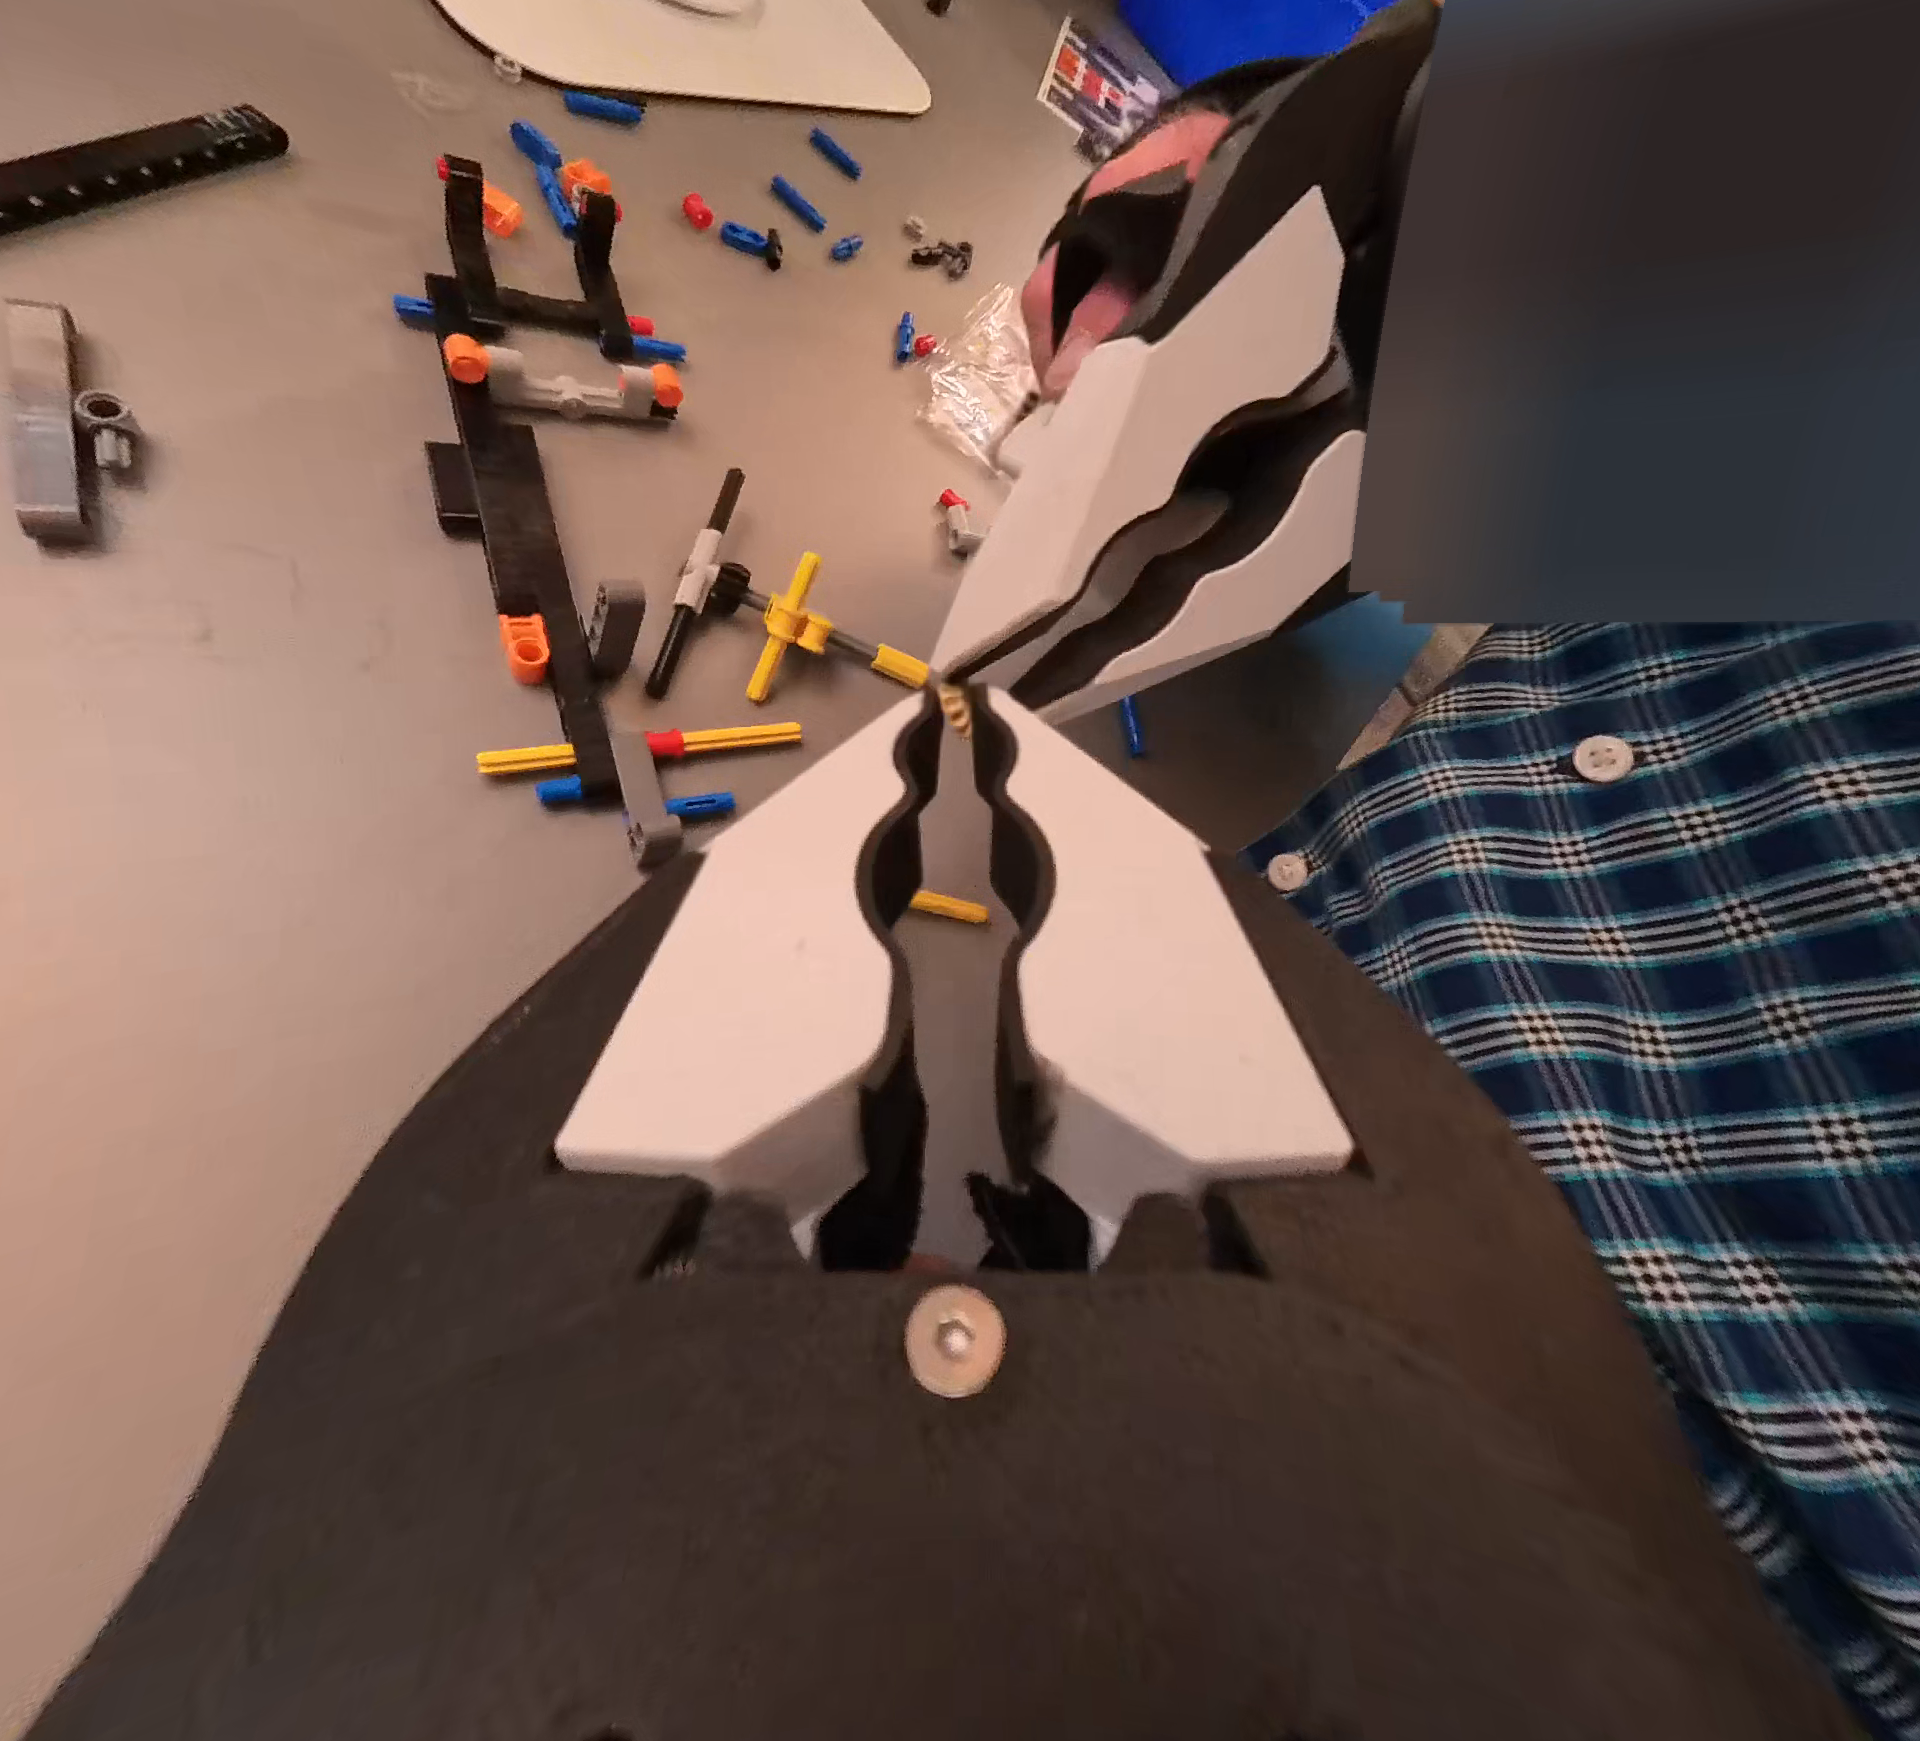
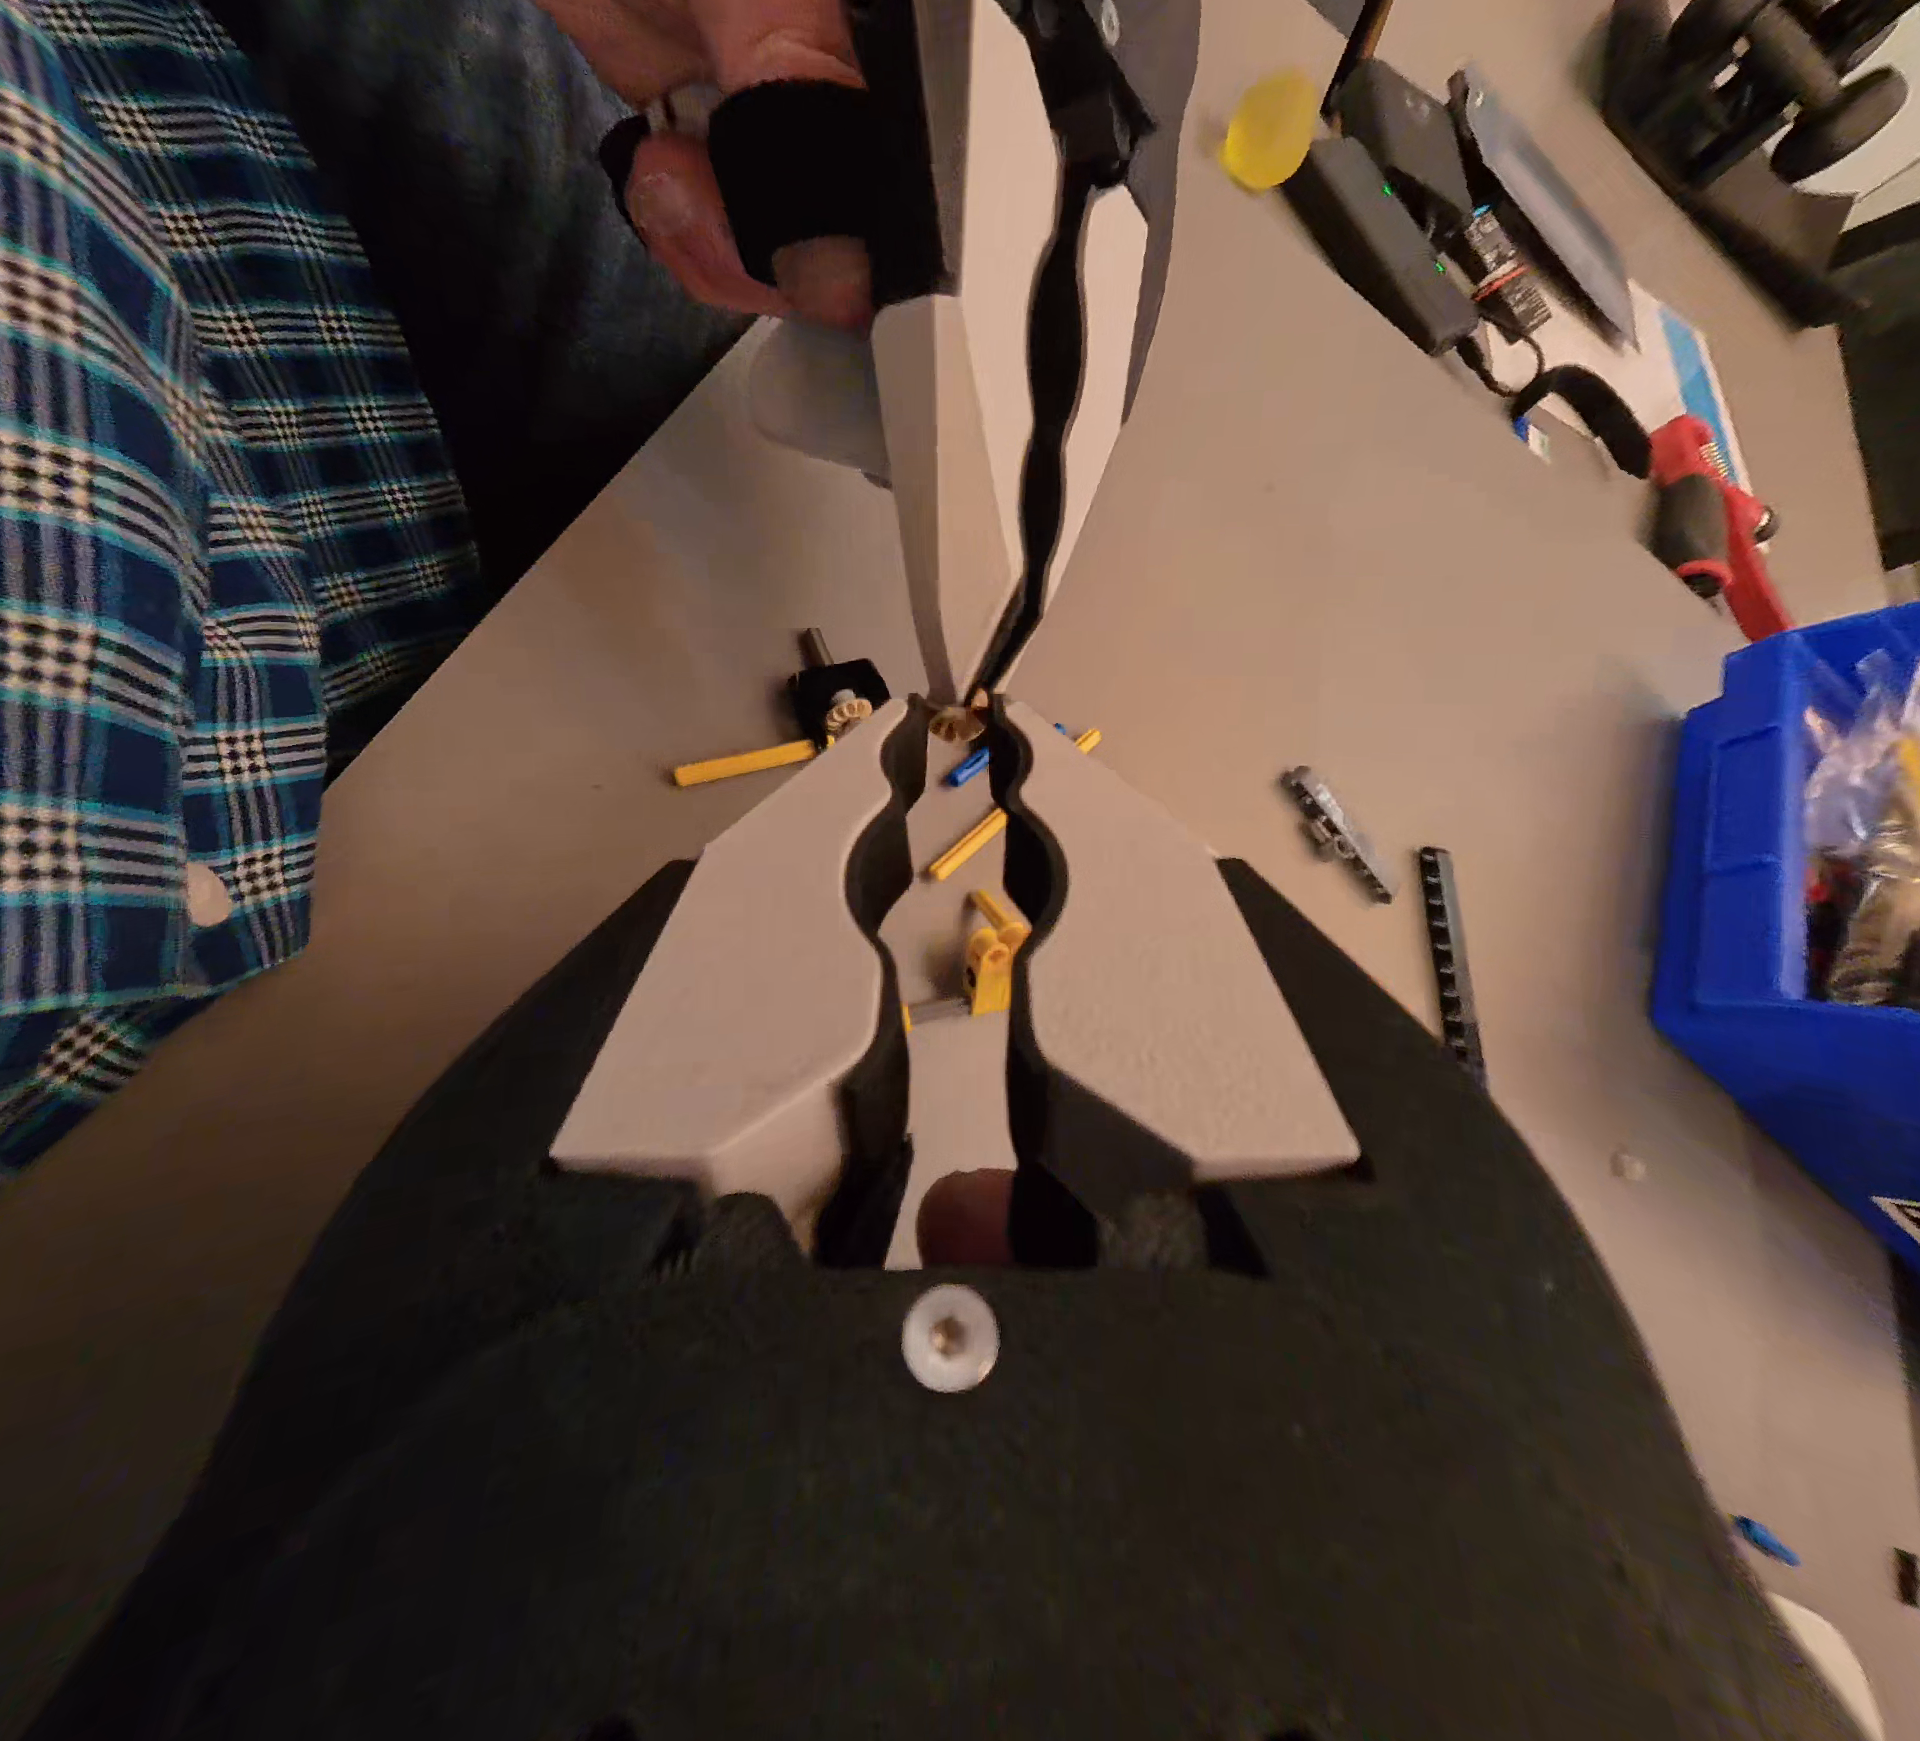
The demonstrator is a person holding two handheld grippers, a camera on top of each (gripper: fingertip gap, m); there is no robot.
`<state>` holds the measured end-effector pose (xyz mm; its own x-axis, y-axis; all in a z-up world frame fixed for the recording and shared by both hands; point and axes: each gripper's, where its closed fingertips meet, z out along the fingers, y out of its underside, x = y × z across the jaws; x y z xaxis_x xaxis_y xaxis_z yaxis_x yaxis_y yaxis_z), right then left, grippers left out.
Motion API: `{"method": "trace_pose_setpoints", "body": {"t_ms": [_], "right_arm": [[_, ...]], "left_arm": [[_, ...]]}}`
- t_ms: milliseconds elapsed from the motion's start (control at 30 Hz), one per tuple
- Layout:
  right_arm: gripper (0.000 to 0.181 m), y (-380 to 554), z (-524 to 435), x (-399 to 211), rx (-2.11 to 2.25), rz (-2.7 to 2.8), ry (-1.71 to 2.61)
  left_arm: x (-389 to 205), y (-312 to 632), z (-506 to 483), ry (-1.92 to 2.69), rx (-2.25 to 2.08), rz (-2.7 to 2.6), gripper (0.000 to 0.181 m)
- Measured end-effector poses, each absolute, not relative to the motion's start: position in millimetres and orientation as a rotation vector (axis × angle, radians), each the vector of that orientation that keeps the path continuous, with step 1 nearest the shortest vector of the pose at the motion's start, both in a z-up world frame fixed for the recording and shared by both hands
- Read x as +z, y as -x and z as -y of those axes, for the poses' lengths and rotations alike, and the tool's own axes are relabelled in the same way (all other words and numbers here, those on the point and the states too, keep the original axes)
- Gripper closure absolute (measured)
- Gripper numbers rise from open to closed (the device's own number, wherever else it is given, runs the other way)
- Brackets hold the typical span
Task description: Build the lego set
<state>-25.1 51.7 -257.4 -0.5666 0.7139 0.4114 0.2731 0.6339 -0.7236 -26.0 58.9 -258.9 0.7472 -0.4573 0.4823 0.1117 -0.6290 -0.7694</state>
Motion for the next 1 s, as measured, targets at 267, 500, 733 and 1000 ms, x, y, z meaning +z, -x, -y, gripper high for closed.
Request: {"method": "trace_pose_setpoints", "body": {"t_ms": [267, 500, 733, 1000], "right_arm": [[0.165, 27, -53, -250, 0.939, 2.116, 0.872], [0.177, 26, -52, -233, 1.423, 2.045, 1.147], [0.180, 22, -50, -229, 1.560, 2.041, 1.195], [0.181, 20, -52, -248, 1.448, 2.163, 1.149]], "left_arm": [[-247, 30, -60, 2.005, -0.891, -0.208, 0.180], [-235, 29, -59, 1.932, -0.800, -0.276, 0.180], [-230, 27, -57, 1.884, -0.814, -0.277, 0.180], [-241, 38, -51, 1.950, -0.725, -0.236, 0.151]]}}
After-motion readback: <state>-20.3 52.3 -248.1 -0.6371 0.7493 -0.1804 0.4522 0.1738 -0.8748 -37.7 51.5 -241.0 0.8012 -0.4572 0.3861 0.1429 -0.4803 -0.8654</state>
